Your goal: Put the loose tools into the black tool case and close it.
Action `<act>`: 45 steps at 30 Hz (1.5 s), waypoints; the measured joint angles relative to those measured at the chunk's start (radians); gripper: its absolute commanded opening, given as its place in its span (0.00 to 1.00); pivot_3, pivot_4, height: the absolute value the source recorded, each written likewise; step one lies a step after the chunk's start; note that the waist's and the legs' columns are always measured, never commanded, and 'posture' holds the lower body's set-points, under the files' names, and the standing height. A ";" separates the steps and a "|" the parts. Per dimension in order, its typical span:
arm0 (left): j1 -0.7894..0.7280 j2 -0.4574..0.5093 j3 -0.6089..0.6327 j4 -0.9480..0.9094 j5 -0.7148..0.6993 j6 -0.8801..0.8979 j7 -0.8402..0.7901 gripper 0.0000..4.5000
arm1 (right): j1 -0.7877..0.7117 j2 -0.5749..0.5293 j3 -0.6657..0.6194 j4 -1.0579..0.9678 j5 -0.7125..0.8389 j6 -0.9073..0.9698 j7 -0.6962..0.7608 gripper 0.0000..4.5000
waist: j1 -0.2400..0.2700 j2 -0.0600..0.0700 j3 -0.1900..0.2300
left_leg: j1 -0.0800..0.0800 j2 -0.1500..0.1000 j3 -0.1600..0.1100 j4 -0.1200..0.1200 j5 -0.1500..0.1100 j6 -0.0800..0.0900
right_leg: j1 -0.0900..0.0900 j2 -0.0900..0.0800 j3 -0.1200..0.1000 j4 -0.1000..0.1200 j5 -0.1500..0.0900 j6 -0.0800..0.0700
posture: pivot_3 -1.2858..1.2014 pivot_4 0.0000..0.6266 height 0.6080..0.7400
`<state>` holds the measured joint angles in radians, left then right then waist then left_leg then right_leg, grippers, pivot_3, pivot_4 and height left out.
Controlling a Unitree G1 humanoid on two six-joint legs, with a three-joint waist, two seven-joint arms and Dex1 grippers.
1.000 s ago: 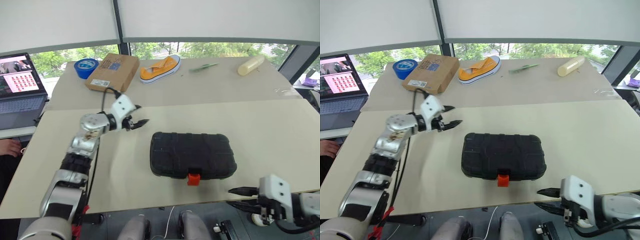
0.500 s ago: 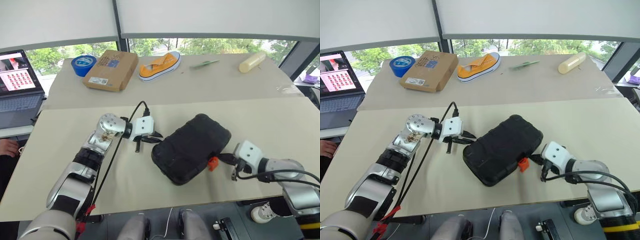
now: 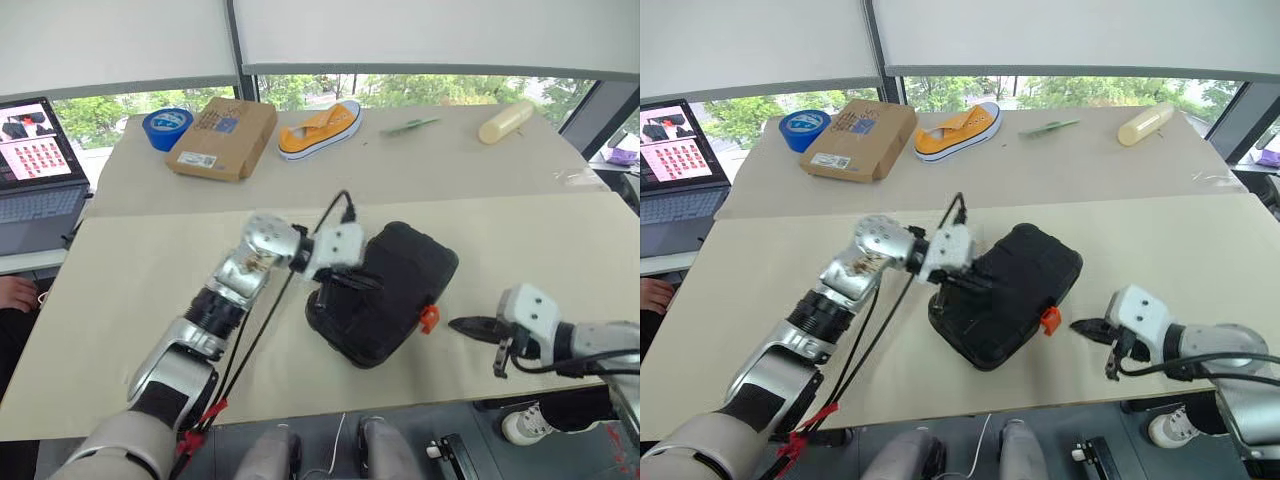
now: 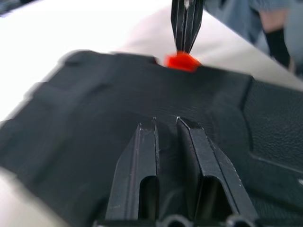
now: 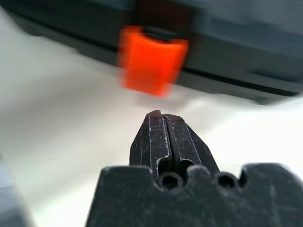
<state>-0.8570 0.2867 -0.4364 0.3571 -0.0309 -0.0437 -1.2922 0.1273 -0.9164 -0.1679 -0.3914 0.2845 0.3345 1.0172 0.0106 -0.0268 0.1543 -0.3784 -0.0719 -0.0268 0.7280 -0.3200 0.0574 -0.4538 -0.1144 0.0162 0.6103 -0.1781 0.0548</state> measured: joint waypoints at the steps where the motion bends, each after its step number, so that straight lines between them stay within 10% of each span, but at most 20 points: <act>1: -0.002 -0.004 -0.009 0.011 0.015 -0.041 0.007 0.17 | 0.000 0.007 0.008 -0.017 0.000 0.008 -0.011 0.00 | 0.001 0.000 0.000 | 0.002 0.000 0.000 0.000 0.000 0.000 | 0.002 0.000 0.000 -0.001 0.000 0.000 | 0.52 0.24 0.96; 9: -0.032 -0.002 -0.076 0.091 0.113 -0.291 0.046 0.17 | -0.056 0.059 0.130 -0.019 -0.077 0.043 -0.109 0.00 | 0.002 0.003 -0.002 | 0.029 0.002 -0.001 -0.005 -0.008 0.012 | 0.033 0.000 -0.002 -0.013 0.000 0.001 | 0.52 0.24 0.96; 24: -0.058 0.000 -0.053 0.175 0.115 -0.337 0.059 0.17 | -0.136 0.212 0.120 0.050 -0.071 0.070 -0.210 0.00 | -0.012 0.009 -0.006 | 0.029 0.001 -0.001 -0.010 -0.006 0.009 | 0.029 0.001 0.000 -0.013 0.002 0.000 | 0.52 0.24 0.96; 40: -0.060 -0.001 -0.033 0.195 0.130 -0.339 0.085 0.17 | -0.179 0.142 0.007 -0.050 0.052 0.097 -0.171 0.00 | -0.004 0.011 -0.009 | 0.032 0.001 -0.001 -0.013 -0.006 0.010 | 0.031 0.002 0.000 -0.015 0.002 0.000 | 0.52 0.24 0.96; 45: 0.022 0.119 0.067 0.077 0.011 -0.123 0.028 0.48 | -0.124 0.034 -0.124 -0.039 0.171 0.160 -0.051 0.31 | -0.034 0.012 -0.008 | 0.032 0.006 -0.001 -0.016 -0.006 0.010 | 0.028 0.006 0.002 -0.014 0.002 -0.002 | 0.52 0.24 0.96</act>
<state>-0.8346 0.4053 -0.3693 0.4339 -0.0200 -0.1663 -1.2647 0.0031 -0.8827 -0.2917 -0.4309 0.4551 0.4941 0.9665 -0.0233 -0.0153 0.1460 -0.3463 -0.0662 -0.0277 0.7115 -0.3258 0.0672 -0.4260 -0.1080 0.0179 0.5958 -0.1765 0.0532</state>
